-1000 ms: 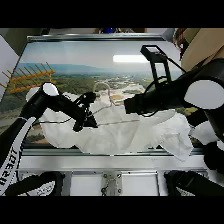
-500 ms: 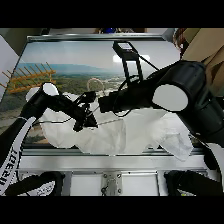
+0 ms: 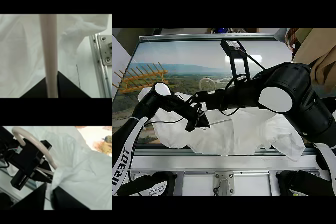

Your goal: Fold the clothes and pants, and hang the long-sleeved shirts on hangers.

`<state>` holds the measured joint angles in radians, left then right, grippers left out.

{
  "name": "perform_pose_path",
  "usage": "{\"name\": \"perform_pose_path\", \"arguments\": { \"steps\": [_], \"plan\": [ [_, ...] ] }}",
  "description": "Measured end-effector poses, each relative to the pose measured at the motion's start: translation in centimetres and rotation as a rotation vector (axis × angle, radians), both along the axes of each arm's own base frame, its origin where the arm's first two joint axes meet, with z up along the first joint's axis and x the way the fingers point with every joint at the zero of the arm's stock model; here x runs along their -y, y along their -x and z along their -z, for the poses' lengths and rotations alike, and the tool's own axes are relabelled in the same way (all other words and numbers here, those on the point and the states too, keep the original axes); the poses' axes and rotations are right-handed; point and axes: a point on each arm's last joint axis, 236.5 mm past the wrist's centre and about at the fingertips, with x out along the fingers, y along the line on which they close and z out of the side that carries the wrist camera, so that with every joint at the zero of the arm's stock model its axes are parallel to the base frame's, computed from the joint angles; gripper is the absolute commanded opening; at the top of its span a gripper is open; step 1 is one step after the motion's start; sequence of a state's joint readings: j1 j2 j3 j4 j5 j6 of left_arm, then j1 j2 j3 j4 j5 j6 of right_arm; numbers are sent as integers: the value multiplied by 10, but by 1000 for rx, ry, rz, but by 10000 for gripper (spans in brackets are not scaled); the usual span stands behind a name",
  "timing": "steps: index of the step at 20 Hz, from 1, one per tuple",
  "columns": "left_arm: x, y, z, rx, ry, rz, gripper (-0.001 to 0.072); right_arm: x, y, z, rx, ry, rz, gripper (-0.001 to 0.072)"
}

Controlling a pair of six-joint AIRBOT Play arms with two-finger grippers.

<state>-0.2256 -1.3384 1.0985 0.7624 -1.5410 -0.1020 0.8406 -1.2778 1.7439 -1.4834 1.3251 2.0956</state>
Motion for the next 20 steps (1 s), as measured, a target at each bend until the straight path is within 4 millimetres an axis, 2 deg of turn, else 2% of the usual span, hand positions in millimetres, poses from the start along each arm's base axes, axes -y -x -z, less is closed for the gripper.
{"name": "perform_pose_path", "arguments": {
  "steps": [1,6,10,15,20],
  "plan": [
    [0,0,0,-2,0,-1,13,-1,0,0,-1,-4,-1,547],
    [0,1,0,-3,-1,0,13,4,10,-1,-10,17,-39,548],
    [0,1,0,-3,-2,1,13,29,21,-6,-31,60,-44,548],
    [0,1,0,-3,-3,1,13,58,28,-26,1,56,-39,548],
    [-1,2,0,-7,-3,4,14,77,30,-48,85,26,-172,550]
  ]
}}
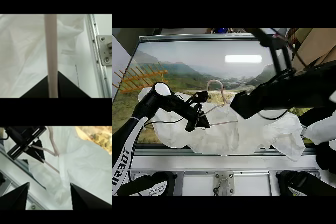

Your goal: Fold the clothes and pants, and hang the long-sleeved shirts on hangers.

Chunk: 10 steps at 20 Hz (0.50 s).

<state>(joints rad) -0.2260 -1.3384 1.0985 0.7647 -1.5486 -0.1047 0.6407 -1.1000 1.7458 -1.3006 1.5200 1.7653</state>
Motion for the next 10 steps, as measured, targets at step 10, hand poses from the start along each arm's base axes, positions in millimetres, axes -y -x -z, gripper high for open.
{"name": "perform_pose_path", "arguments": {
  "steps": [10],
  "plan": [
    [-1,4,-1,-13,0,13,14,57,-24,-28,139,-89,-168,548]
  ]
}}
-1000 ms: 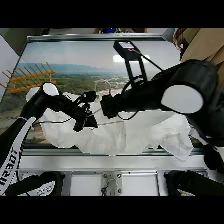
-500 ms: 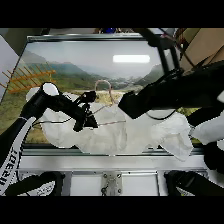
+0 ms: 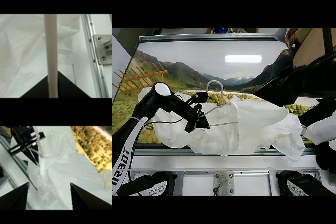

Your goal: Fold the clothes and pants, and hang the long-sleeved shirts on hangers.

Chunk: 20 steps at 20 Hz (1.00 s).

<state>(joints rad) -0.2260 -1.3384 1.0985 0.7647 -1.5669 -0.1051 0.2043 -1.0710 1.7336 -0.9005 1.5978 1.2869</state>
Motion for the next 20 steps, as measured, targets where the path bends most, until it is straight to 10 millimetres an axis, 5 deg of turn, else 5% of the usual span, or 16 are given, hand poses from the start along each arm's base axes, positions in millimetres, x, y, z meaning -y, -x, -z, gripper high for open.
{"name": "perform_pose_path", "arguments": {
  "steps": [5,7,12,15,20],
  "plan": [
    [0,1,0,-3,-1,1,14,37,-15,15,55,-66,-101,557],
    [0,1,0,-3,-1,1,14,62,-15,25,75,-145,-152,712],
    [0,1,0,-2,0,2,14,120,-21,62,136,-282,-126,712],
    [0,1,0,-2,0,2,14,128,-17,84,148,-335,-131,712],
    [0,0,0,-1,-1,2,14,114,-7,108,141,-388,-195,712]
  ]
}}
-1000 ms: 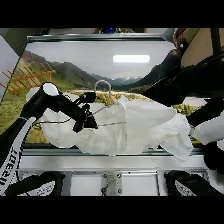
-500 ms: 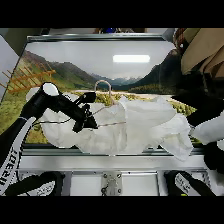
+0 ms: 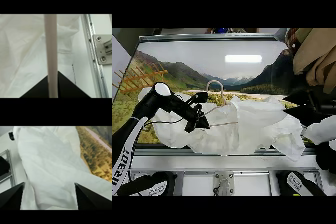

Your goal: Fold the clothes and pants, and hang the long-sleeved shirts on hangers.

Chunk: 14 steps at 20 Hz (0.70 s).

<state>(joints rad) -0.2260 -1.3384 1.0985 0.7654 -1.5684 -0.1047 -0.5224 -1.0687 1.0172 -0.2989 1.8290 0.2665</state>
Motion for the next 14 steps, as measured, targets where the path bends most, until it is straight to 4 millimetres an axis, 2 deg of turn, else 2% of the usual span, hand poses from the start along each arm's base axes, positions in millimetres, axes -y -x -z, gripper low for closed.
{"name": "perform_pose_path", "arguments": {
  "steps": [10,14],
  "plan": [
    [0,0,0,0,-1,1,14,-45,11,21,4,36,-141,712],
    [0,0,0,-1,-2,1,14,-58,10,24,14,52,-159,712]
  ]
}}
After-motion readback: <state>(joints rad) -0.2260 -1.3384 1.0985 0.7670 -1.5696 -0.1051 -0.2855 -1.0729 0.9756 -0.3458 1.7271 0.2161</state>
